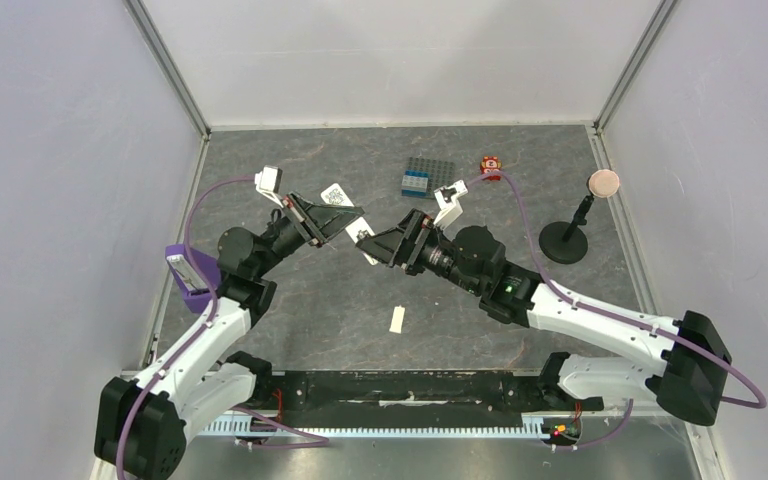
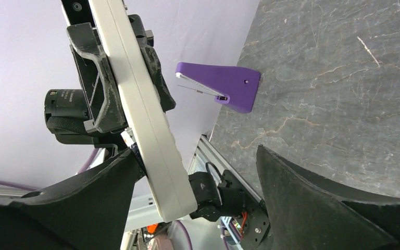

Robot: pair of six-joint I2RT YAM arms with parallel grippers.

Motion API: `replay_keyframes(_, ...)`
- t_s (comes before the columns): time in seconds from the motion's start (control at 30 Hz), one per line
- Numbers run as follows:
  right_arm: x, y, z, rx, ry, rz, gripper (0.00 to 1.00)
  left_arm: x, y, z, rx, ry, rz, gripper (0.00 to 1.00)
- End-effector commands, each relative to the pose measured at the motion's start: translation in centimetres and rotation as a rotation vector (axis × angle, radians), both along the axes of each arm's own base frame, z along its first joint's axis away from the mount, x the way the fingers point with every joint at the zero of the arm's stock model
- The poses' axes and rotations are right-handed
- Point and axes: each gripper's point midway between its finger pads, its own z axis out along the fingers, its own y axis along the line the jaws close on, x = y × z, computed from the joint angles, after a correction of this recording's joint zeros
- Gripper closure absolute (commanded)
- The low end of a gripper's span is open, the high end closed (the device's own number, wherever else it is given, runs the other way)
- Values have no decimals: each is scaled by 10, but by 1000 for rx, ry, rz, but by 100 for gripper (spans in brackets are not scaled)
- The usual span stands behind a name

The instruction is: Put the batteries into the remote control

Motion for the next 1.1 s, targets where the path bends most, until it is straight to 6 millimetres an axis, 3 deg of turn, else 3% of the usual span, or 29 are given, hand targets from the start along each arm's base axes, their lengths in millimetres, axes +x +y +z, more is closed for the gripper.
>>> replay_keyframes(0.0, -1, -5, 27, 19, -83, 17, 13, -7, 3, 16, -34, -45, 3, 98)
replay_keyframes(0.33, 1, -9, 55, 89, -142, 6, 5, -6, 2, 7, -21, -26, -1, 98)
replay_keyframes(0.77, 9, 2, 42, 119, -51, 41, 8, -12, -1, 4, -16, -52, -33, 98)
replay_keyframes(1.07, 4, 12, 25, 96, -13, 97, 20, -13, 0, 9, -28, -59, -36, 98)
